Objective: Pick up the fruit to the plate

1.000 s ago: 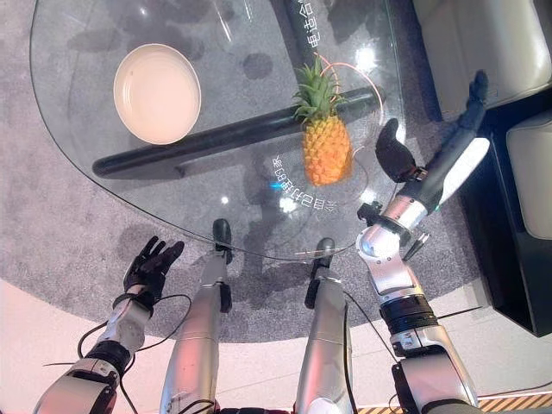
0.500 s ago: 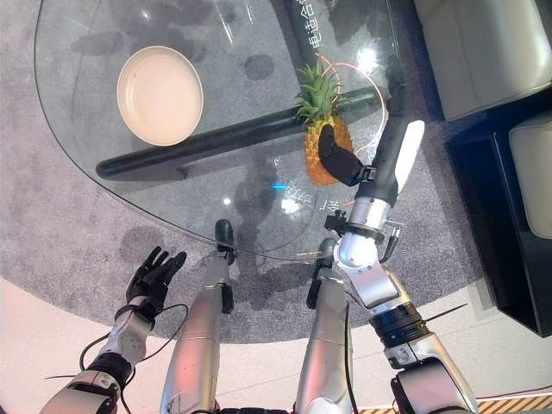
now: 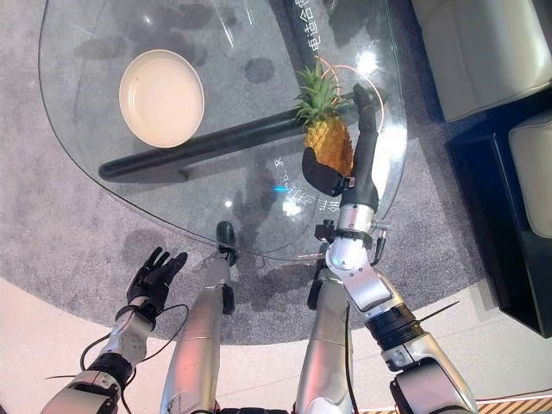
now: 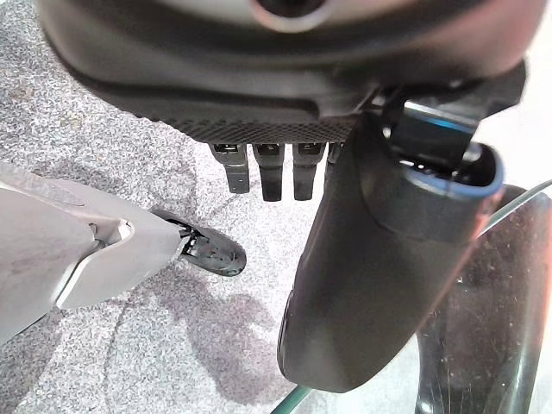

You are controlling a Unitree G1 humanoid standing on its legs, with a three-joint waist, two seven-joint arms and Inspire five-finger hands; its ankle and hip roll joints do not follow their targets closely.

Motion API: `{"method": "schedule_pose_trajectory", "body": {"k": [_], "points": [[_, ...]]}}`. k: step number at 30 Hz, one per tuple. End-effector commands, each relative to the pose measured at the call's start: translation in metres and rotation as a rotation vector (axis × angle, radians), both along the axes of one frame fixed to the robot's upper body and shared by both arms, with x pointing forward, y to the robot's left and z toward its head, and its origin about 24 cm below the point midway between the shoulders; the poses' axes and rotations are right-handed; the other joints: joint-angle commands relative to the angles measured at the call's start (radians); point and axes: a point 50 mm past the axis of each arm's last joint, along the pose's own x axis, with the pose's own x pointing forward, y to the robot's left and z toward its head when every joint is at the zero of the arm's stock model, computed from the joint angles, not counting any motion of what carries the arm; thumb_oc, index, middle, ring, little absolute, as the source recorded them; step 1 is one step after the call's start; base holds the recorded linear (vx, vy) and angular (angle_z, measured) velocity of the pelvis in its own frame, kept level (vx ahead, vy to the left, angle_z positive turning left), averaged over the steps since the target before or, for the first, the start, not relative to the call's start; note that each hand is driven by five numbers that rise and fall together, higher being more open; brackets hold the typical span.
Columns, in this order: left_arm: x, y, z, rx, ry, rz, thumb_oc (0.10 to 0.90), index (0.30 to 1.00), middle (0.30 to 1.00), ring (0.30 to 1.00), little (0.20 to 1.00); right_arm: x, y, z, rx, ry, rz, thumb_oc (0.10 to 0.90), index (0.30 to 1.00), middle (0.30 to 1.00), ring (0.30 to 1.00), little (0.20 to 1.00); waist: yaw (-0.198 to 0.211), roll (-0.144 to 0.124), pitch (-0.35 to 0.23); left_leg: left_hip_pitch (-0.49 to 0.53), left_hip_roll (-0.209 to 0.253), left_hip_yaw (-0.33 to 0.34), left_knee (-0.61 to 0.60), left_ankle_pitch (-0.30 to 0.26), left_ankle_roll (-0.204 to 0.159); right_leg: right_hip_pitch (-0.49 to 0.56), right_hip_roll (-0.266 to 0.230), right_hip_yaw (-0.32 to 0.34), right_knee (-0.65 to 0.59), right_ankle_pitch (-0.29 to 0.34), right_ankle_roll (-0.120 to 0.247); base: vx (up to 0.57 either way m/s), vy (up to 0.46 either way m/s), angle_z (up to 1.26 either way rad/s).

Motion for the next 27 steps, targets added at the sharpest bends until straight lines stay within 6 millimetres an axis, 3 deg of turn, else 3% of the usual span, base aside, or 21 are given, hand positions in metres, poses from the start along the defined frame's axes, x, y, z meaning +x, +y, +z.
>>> {"method": "schedule_pose_trajectory", "body": {"k": [1,14,27], "points": [[-0.012,0.007,-0.009,0.027,0.02,0.034,0.8,0.9,0.9,0.9,0.9,-0.001,0.005,0.029,0.022,-0.12,0.043,0.8,0.9,0.9,0.9,0.9,-0.008,0.007,-0.017,-0.004,-0.039,0.05,0.084,-0.109,0.004,0.038,0.038,-0.079,-0.218,0.131,-0.019,0.0,0.0,0.0],[-0.009,0.005,-0.007,0.037,0.022,0.011,0.8,0.9,0.9,0.9,0.9,0.015,-0.004,0.007,0.011,0.023,-0.076,0.8,0.9,0.9,0.9,0.9,0.005,0.015,-0.017,-0.002,-0.043,0.046,0.083,-0.109,0.007,0.036,0.035,-0.085,-0.21,0.132,-0.019,0.0,0.0,0.0],[-0.005,0.001,-0.005,0.05,0.019,-0.014,0.8,0.9,0.9,0.9,0.9,0.025,-0.002,0.001,0.013,0.102,-0.073,0.8,0.9,0.9,0.9,0.9,0.021,0.017,-0.017,-0.009,-0.046,0.04,0.08,-0.106,0.009,0.028,0.038,-0.092,-0.204,0.133,-0.019,0.0,0.0,0.0]]}}
